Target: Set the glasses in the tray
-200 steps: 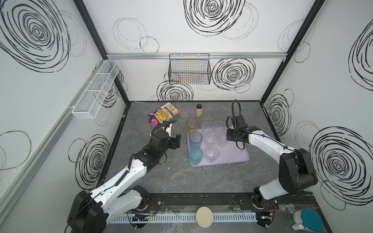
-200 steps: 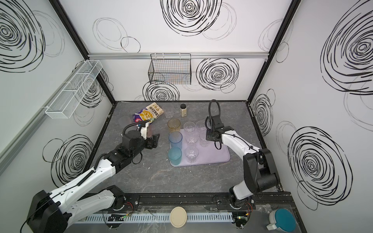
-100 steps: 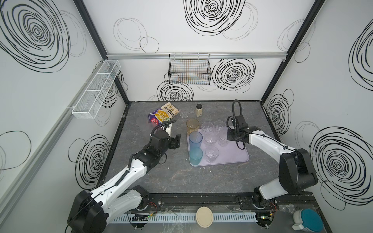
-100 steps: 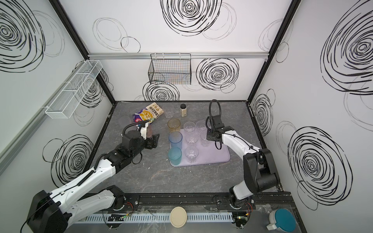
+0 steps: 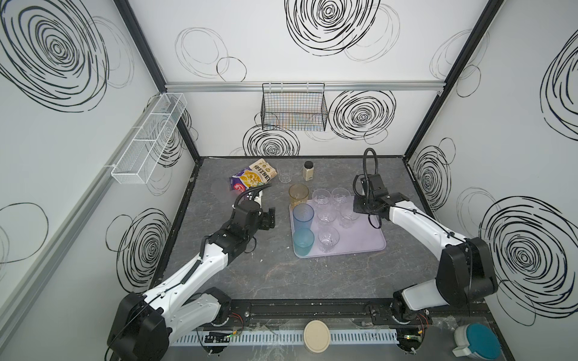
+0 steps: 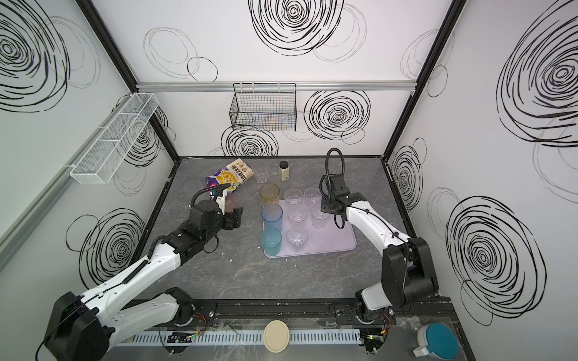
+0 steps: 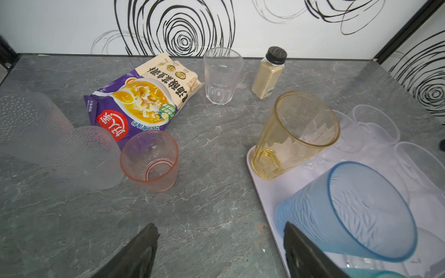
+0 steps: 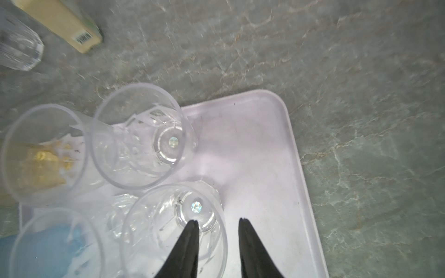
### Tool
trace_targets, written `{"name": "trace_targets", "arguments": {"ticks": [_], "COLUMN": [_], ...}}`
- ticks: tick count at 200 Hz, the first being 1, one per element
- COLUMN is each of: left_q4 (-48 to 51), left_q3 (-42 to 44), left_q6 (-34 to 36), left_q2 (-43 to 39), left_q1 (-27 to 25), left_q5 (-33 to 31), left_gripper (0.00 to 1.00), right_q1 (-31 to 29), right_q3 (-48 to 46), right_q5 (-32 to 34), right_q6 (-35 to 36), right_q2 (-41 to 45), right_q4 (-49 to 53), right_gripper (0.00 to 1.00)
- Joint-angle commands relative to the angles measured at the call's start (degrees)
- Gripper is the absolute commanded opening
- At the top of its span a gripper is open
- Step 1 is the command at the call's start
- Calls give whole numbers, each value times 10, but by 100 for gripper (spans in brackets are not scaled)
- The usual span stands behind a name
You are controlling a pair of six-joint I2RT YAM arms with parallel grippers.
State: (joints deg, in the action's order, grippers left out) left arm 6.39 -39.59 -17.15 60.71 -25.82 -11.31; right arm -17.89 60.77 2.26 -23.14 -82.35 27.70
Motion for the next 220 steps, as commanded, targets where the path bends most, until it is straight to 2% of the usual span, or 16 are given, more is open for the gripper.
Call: {"name": "trace_targets", "arguments": {"ticks": [1, 25, 56, 155, 182, 220], "left_q4": [-10, -17, -4, 4, -18, 4], "left_q3": [-38, -71, -154, -431, -475, -561], "left_q6": [12, 18, 17, -1, -16, -22], "left_q2": [8, 45, 128, 438, 495, 578], "left_q1": [28, 65, 102, 97, 97, 97], "left_q5": [22, 34, 49, 73, 84, 87], "left_gripper": [84, 83, 82, 80, 78, 75], "right_q1": [-23, -54, -75, -78, -79, -78], "right_q3": [21, 13, 7, -20, -23, -27], "right_q5": [16, 10, -7, -17, -21, -19], "right_q6": [9, 10, -2, -11, -11, -7], "right_q2": [34, 41, 28, 50, 54, 60], "right_q4": [13, -19, -40, -59, -61, -62], "right_gripper": [34, 35, 35, 37, 37, 37]}}
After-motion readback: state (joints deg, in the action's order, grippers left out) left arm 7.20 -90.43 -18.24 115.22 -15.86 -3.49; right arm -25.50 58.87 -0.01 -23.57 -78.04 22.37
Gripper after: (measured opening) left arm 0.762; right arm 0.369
